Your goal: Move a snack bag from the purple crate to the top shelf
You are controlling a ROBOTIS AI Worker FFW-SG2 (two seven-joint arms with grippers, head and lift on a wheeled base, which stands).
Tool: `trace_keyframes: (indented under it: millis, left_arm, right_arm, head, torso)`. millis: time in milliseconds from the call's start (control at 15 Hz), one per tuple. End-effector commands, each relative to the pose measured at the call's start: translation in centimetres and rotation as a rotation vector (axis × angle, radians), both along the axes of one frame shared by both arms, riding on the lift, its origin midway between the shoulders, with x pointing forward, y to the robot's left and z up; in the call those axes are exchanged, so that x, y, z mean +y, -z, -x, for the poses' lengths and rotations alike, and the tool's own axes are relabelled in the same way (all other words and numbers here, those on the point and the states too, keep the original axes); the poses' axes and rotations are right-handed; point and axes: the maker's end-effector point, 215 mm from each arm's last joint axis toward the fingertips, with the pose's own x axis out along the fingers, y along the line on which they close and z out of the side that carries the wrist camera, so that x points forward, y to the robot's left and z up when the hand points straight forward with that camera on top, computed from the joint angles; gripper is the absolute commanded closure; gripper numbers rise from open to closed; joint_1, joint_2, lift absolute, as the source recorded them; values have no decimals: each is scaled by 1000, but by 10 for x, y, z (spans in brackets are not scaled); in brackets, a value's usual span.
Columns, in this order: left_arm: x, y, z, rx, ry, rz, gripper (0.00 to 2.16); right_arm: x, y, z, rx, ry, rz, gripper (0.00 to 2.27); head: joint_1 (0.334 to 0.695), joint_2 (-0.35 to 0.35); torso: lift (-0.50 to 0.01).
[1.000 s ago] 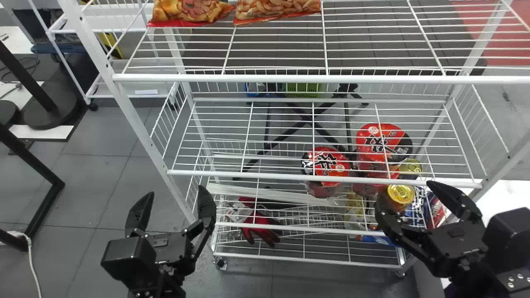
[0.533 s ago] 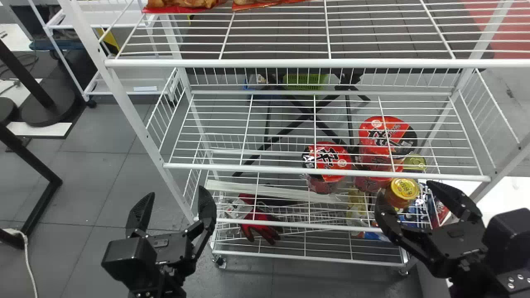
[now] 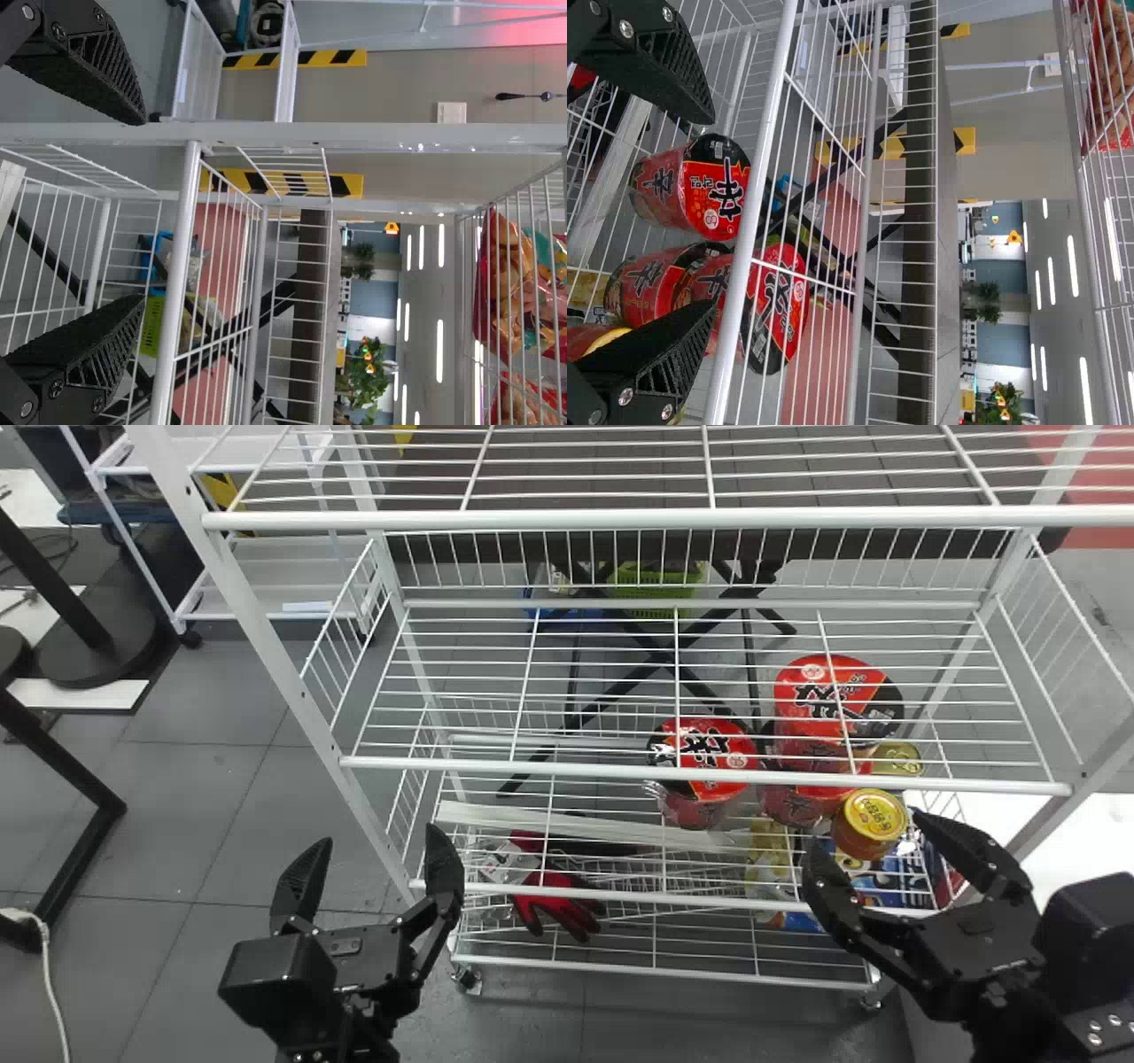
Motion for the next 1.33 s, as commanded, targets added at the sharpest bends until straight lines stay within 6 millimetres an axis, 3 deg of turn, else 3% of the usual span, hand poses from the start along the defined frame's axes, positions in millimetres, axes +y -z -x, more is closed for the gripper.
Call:
trace_keyframes:
  millis: [0, 1267]
  left_arm:
    - [0, 0, 0, -2, 0, 0, 107]
    - [-1, -3, 0, -6, 2, -3, 107]
  right_arm:
    - [0, -1, 0, -5, 0, 2, 73]
    - [7, -10, 1, -37, -20, -5, 76]
  head:
    - [695, 93]
    - [695, 103]
  torso:
    - [-356]
    - [-433]
